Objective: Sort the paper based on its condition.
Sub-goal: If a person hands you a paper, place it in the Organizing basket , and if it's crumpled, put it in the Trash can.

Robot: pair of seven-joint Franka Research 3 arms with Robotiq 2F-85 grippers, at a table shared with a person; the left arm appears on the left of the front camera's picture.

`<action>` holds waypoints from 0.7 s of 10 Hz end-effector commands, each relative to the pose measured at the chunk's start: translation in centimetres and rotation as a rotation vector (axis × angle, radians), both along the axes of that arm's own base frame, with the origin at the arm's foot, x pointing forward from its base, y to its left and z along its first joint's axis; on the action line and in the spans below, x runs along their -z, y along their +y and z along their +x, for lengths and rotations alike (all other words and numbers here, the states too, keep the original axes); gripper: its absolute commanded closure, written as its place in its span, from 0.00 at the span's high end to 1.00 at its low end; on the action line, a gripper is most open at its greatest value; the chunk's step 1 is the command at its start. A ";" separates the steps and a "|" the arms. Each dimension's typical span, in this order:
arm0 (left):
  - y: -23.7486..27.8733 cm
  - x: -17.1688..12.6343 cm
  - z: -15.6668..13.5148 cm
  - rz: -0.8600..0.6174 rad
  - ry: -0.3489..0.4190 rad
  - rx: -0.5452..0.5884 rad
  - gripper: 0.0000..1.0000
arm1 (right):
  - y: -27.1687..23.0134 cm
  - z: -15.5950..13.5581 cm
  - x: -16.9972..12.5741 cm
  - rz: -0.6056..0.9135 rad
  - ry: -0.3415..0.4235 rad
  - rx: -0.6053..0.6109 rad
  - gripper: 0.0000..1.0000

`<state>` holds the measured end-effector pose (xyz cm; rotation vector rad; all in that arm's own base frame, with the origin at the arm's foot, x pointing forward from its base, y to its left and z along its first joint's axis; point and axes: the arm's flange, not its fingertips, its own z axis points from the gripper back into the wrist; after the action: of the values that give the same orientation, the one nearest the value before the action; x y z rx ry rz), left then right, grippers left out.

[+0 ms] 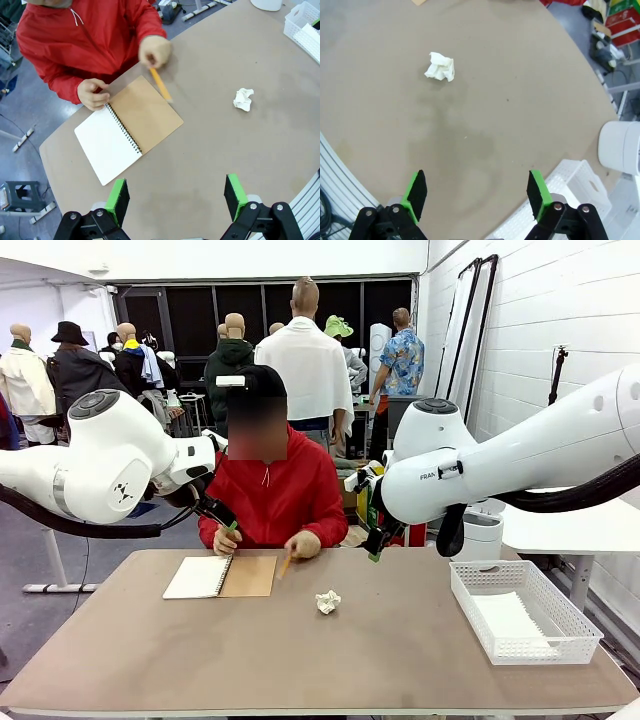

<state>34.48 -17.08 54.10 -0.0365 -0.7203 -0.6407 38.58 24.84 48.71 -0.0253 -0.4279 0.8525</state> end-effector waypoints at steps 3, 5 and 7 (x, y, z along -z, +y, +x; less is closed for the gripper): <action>0.1 0.1 0.0 -0.004 0.003 0.001 1.00 | -0.2 -0.4 0.0 0.015 0.003 -0.002 1.00; 0.1 0.1 0.0 -0.004 0.003 0.001 1.00 | 0.8 0.7 0.7 0.007 -0.006 -0.016 1.00; 0.1 0.1 0.0 -0.004 0.003 0.001 1.00 | 2.7 2.2 2.6 0.010 0.020 -0.046 1.00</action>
<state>34.47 -17.08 54.11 -0.0364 -0.7204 -0.6408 39.41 26.04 46.97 -0.0139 -0.4177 0.8709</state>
